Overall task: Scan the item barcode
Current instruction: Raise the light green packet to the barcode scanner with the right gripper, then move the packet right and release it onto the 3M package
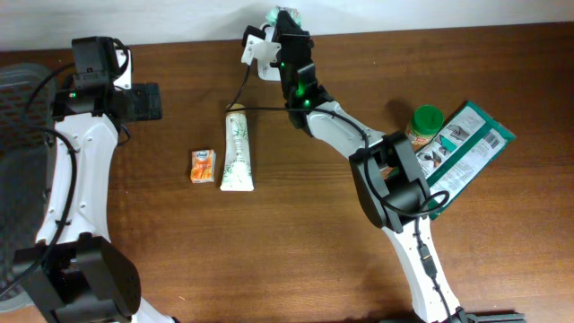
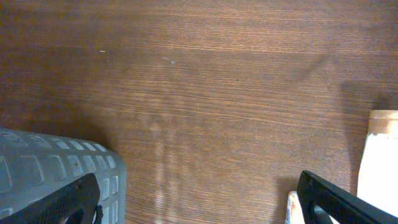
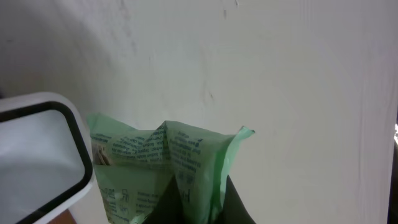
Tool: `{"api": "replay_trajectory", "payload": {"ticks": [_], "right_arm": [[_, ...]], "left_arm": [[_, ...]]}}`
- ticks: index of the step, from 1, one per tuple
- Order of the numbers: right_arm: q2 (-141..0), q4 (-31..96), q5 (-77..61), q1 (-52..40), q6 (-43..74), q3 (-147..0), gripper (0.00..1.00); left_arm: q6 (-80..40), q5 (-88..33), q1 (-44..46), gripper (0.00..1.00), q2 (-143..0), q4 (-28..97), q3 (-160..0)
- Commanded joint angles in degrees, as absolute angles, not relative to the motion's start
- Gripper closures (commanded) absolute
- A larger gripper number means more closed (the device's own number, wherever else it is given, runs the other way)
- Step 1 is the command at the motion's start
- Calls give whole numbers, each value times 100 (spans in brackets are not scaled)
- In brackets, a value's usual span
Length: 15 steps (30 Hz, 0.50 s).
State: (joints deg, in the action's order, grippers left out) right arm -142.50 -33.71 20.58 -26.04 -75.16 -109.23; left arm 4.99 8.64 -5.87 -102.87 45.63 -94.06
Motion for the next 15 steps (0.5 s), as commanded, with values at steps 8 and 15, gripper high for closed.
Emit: {"api": "replay_trajectory", "payload": {"ticks": [8, 15], "right_arm": [[-11869, -204, 2150, -2738, -3699, -11017, 96], [-10466, 3929, 451, -2615, 351, -11017, 96]], "left_arm": [[572, 904, -596, 1, -10333, 4554, -9476], [572, 902, -596, 1, -10333, 4554, -9478]]}}
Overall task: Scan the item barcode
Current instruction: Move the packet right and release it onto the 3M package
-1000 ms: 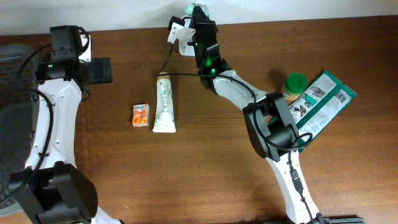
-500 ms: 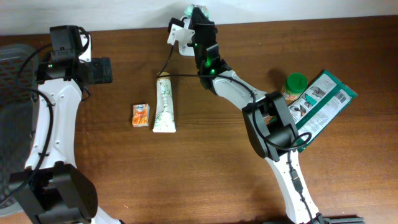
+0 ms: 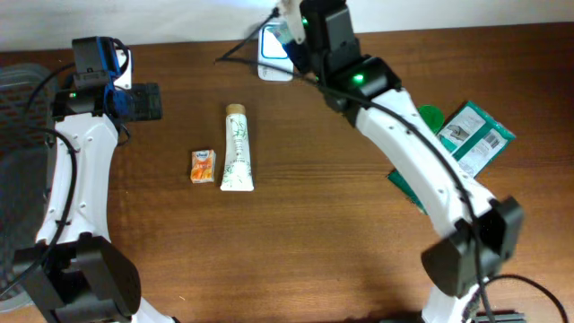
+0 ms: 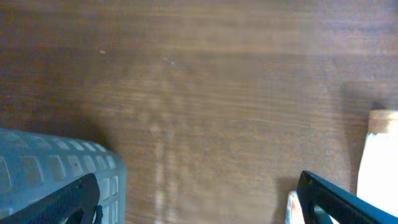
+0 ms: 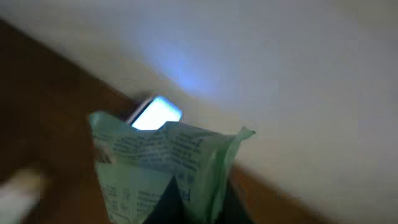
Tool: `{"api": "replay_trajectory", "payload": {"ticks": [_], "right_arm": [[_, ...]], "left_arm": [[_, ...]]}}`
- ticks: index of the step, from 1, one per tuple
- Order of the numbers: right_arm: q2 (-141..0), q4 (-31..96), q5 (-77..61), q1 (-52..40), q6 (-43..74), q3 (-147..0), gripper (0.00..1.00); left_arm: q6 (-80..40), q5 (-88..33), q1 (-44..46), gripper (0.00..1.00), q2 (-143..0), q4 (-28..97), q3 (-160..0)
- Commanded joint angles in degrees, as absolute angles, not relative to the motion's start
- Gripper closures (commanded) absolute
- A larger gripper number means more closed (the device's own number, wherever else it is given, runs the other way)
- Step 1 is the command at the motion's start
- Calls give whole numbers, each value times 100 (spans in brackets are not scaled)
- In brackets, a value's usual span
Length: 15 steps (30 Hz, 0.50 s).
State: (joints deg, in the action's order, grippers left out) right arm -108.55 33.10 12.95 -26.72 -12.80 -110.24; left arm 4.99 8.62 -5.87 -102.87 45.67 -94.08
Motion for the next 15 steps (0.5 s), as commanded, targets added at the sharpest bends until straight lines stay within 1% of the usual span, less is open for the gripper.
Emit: {"api": "replay_trajectory", "payload": {"ticks": [1, 2, 3, 6, 7, 9, 10, 12, 14, 15], "right_arm": [[-10379, 4283, 189, -2569, 523, -11017, 96], [-10215, 5059, -331, -2421, 679, -11017, 96], [-10160, 5535, -644, -2296, 679, -11017, 96], [-10151, 6816, -731, -1881, 1050, -11017, 96], [-10151, 7467, -731, -1601, 1066, -11017, 96], [-10173, 8230, -683, -1122, 1125, -10936, 96], [-10173, 8427, -556, -858, 1127, -10770, 96], [-10173, 8433, -12, -484, 1223, -10298, 96], [-10173, 8145, 373, -38, 1426, -9557, 96], [-10173, 7714, 368, 250, 1426, -9080, 96]], "left_arm": [[572, 902, -596, 1, -10333, 4554, -9478], [572, 904, -596, 1, -10333, 4554, -9478], [572, 904, -596, 1, -10333, 4554, -9478], [572, 904, -596, 1, -10333, 4554, -9478], [572, 904, -596, 1, -10333, 4554, -9478], [572, 902, -596, 1, -10333, 4554, -9478], [572, 904, -596, 1, -10333, 4554, -9478], [572, 904, -596, 1, -10333, 4554, -9478], [572, 904, -596, 1, -10333, 4554, -9478], [572, 902, -596, 1, -10333, 4554, -9478]]}}
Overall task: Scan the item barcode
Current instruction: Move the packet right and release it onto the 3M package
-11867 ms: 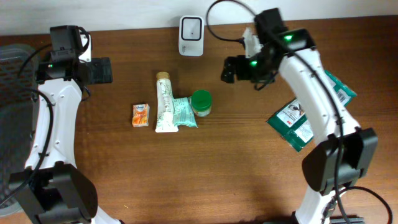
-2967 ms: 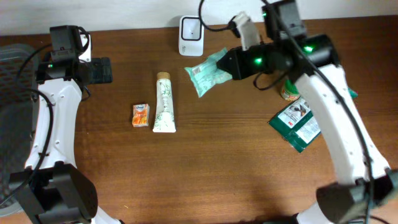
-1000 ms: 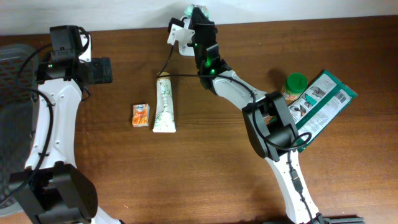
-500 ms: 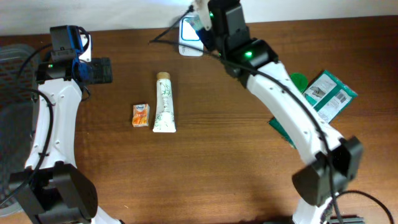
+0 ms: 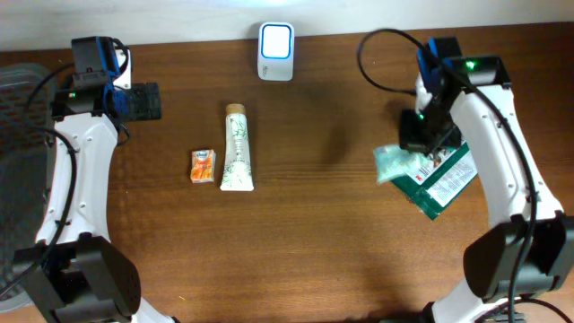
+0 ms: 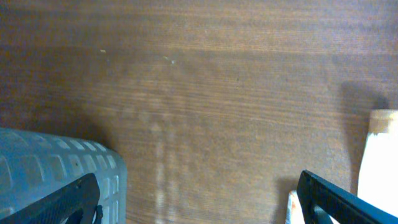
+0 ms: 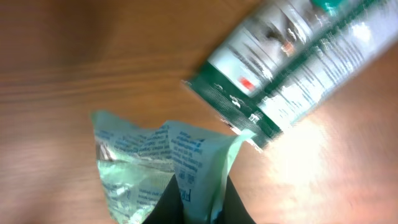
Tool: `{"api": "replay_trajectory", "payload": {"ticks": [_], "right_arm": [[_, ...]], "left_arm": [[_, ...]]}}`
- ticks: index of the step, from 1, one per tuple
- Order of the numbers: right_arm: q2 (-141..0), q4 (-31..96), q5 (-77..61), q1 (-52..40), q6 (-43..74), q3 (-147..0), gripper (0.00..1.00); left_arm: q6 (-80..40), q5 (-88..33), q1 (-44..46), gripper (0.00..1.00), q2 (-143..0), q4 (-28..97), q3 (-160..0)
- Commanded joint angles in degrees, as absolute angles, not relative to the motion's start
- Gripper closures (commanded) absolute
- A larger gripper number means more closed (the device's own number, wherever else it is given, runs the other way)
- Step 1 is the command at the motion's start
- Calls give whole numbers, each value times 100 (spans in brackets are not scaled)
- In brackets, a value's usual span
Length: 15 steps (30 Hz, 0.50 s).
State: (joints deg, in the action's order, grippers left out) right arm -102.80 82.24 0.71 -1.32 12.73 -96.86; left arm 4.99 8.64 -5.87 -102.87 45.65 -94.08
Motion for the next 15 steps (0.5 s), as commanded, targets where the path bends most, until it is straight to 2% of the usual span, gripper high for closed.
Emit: {"api": "replay_trajectory", "payload": {"ticks": [1, 5, 6, 7, 8, 12, 15], "right_arm": [[-10173, 7395, 370, 408, 1426, -8790, 96], [-10173, 6077, 370, 941, 1428, -7826, 96], [-10173, 5878, 366, 1048, 1428, -7723, 93], [-10173, 5819, 366, 1116, 1428, -7714, 77], [-10173, 5795, 346, 1140, 1428, -7717, 48], [-10165, 5946, -200, 1138, 1426, -7935, 2], [-10160, 7140, -847, 952, 1387, -9153, 2]], "left_arm": [[572, 902, -596, 1, -10333, 4554, -9478], [572, 902, -596, 1, -10333, 4554, -9478], [572, 904, -596, 1, -10333, 4554, -9478], [572, 904, -596, 1, -10333, 4554, -9478], [572, 902, -596, 1, -10333, 4554, -9478], [572, 904, -596, 1, -10333, 4554, -9478], [572, 904, -596, 1, -10333, 4554, -9478]]}}
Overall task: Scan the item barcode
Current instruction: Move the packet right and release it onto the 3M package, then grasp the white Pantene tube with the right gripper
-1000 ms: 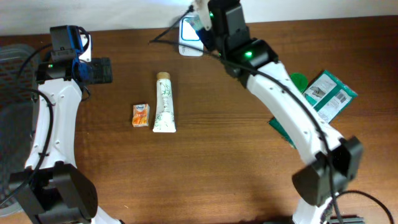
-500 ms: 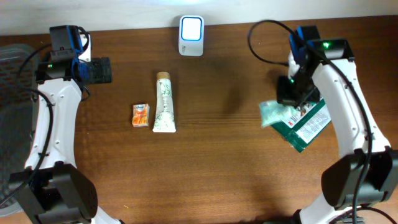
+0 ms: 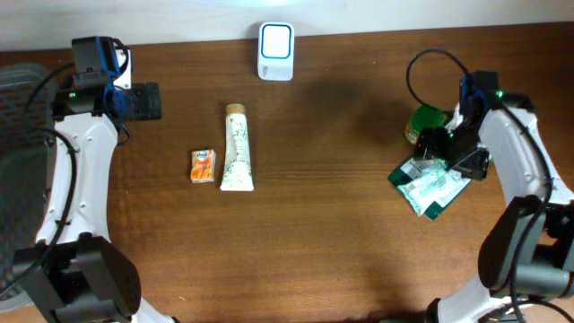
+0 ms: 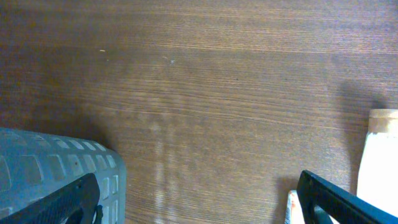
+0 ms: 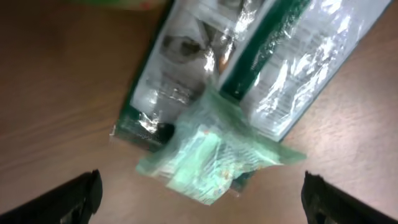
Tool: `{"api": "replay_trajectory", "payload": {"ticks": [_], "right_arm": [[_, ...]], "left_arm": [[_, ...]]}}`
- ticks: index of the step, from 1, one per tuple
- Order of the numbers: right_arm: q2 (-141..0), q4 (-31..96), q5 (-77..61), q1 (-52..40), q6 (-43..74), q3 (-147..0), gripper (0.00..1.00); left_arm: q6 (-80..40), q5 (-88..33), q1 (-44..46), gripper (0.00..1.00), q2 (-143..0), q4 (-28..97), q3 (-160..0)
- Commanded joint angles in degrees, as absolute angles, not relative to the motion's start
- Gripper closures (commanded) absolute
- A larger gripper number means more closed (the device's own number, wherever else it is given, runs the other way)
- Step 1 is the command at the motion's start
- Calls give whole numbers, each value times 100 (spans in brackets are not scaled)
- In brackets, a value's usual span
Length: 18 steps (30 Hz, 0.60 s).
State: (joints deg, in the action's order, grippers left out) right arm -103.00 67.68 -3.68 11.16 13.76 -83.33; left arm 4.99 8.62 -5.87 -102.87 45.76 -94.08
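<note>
A crumpled light green packet (image 3: 437, 189) (image 5: 217, 160) lies on top of a dark green flat package (image 3: 418, 172) (image 5: 267, 68) at the table's right side. My right gripper (image 3: 446, 154) (image 5: 200, 198) hangs open just above the packet, which lies loose between and ahead of the fingers. The white barcode scanner (image 3: 275, 40) stands at the back middle of the table. My left gripper (image 3: 148, 101) (image 4: 199, 199) is open and holds nothing, over bare wood at the far left.
A green-lidded jar (image 3: 423, 120) stands just behind the dark green package. A cream tube (image 3: 237, 148) (image 4: 379, 155) and a small orange box (image 3: 204, 166) lie left of centre. A grey basket (image 3: 13, 135) (image 4: 56, 168) sits at the left edge.
My right gripper was shut on the green packet, holding it beside the dark green package. It is now open and the packet lies on that package. The left arm has not moved.
My right gripper held the green packet up by the scanner at the table's back, and was still near it half a second later. Then it held the packet at the right side by the dark green package. Now the packet lies there, let go.
</note>
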Motion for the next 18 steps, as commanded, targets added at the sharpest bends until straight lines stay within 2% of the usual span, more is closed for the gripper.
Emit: {"api": "replay_trajectory", "payload": {"ticks": [1, 5, 10, 11, 14, 18], "right_arm": [[-10160, 7303, -904, 812, 1382, -9386, 2], [-10169, 7107, -1490, -336, 1409, -9682, 2], [-10433, 5629, -1575, -1809, 2305, -9653, 2], [-10573, 5256, -1699, -2058, 2311, -9653, 6], [-11181, 4073, -1737, -2799, 2611, -9653, 34], [-11998, 2912, -1741, -3269, 2672, -9653, 36]], "left_arm": [[572, 904, -596, 1, -10333, 4554, -9478], [572, 904, -596, 1, -10333, 4554, -9478], [572, 902, -596, 1, -10333, 4554, -9478], [572, 904, -596, 1, -10333, 4554, -9478], [572, 902, -596, 1, -10333, 4554, -9478], [572, 904, -596, 1, -10333, 4554, -9478]]}}
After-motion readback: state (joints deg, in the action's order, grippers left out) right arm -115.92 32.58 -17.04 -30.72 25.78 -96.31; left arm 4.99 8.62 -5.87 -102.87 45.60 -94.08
